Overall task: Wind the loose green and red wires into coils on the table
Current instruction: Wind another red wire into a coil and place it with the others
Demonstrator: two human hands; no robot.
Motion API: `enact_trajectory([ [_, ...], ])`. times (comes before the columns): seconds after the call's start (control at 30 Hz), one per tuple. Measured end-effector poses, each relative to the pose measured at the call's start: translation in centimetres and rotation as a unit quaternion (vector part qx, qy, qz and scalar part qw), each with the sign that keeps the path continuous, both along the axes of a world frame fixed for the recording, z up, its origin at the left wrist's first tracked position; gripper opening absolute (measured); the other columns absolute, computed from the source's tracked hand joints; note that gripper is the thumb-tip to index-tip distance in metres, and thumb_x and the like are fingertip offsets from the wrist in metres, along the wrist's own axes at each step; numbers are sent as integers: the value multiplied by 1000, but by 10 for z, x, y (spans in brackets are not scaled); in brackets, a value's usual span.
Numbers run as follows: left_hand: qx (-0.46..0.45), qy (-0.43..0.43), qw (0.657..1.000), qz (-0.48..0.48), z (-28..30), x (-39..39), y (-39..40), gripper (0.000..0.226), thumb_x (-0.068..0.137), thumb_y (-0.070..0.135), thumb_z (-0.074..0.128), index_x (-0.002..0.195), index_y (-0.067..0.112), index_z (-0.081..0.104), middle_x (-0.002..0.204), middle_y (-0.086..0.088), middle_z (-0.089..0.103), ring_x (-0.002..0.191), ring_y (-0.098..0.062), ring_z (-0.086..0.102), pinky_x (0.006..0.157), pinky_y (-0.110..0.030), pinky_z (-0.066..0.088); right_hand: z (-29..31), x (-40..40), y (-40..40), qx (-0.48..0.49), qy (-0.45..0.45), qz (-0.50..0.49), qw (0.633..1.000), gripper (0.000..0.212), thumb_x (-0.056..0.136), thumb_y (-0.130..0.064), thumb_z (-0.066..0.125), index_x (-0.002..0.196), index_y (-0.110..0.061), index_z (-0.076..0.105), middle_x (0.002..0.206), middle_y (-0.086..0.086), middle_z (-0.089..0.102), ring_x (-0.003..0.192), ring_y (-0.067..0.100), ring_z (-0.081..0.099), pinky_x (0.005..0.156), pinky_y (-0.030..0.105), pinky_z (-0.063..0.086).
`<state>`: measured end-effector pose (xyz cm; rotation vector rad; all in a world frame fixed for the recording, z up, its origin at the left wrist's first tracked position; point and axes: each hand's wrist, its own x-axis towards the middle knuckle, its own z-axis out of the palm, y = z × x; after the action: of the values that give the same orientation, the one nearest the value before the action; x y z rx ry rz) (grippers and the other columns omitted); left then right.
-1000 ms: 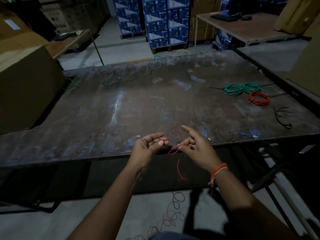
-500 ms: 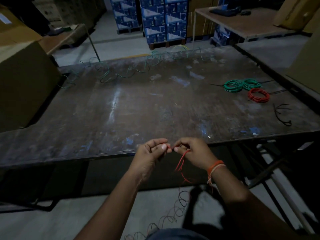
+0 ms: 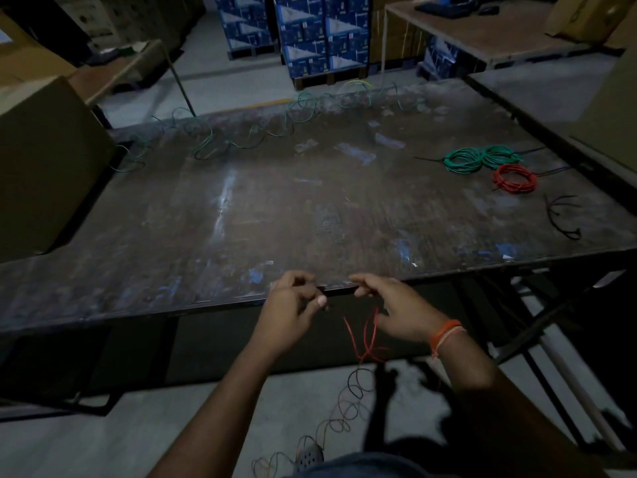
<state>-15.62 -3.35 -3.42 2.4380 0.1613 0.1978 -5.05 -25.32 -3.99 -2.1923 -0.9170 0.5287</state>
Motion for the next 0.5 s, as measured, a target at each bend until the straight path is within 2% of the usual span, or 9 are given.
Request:
enact_trajectory([
  [0.03, -24, 2, 1000, 19, 3, -1, -1, 17, 96, 27, 63, 82, 27, 73, 103, 7, 63, 97, -9, 60, 84, -29, 47, 3, 0, -4, -56, -5, 41, 998, 87, 78, 1, 65, 152, -34, 35, 138, -5, 55, 130, 13, 47, 111, 34, 43],
  [0.1, -89, 18, 995, 48, 12, -3, -2, 23, 99, 27, 58, 81, 24, 72, 85, 8, 71, 85, -12, 65, 79, -32, 48, 9, 0, -9, -96, 11, 73, 993, 96, 77, 2, 64, 157, -35, 27, 153, -4, 41, 141, 15, 36, 117, 32, 36],
  [0.2, -210, 29, 976, 50, 23, -4, -10, 28, 102, 22, 54, 83, 17, 73, 84, 2, 75, 83, -12, 67, 80, -33, 47, 9, -3, -4, -8, -27, 7, 1000, 77, 83, -1, 65, 152, -23, 40, 149, 2, 48, 139, 17, 44, 114, 25, 34],
  [0.3, -323, 48, 944, 45, 29, -3, -19, 26, 103, 22, 52, 92, 11, 73, 85, -6, 76, 75, -13, 59, 68, -27, 41, 2, -9, 8, 102, 29, -46, 993, 59, 91, -15, 70, 146, -20, 48, 143, 0, 56, 132, 10, 52, 114, 35, 41],
  [0.4, -370, 39, 927, 41, 34, -3, -26, 26, 102, 22, 52, 95, 7, 72, 83, -7, 75, 67, -8, 56, 61, -23, 40, -8, -17, 21, 145, 80, 10, 986, 31, 96, -20, 65, 127, -23, 64, 124, -5, 69, 118, 10, 63, 104, 31, 49],
  [0.47, -416, 33, 907, 61, 37, -4, -27, 26, 102, 21, 51, 92, 9, 72, 83, -6, 74, 67, -6, 60, 60, -20, 41, -13, -21, 26, 203, 156, -6, 967, 11, 100, -17, 60, 104, -20, 70, 96, -6, 73, 93, 14, 70, 88, 33, 53],
  [0.5, -432, 34, 898, 74, 38, -4, -25, 26, 102, 20, 51, 90, 11, 72, 80, -5, 73, 66, -7, 59, 58, -20, 40, -15, -22, 27, 235, 185, -27, 954, 12, 101, -14, 59, 96, -16, 69, 85, -7, 70, 83, 13, 67, 82, 32, 52],
])
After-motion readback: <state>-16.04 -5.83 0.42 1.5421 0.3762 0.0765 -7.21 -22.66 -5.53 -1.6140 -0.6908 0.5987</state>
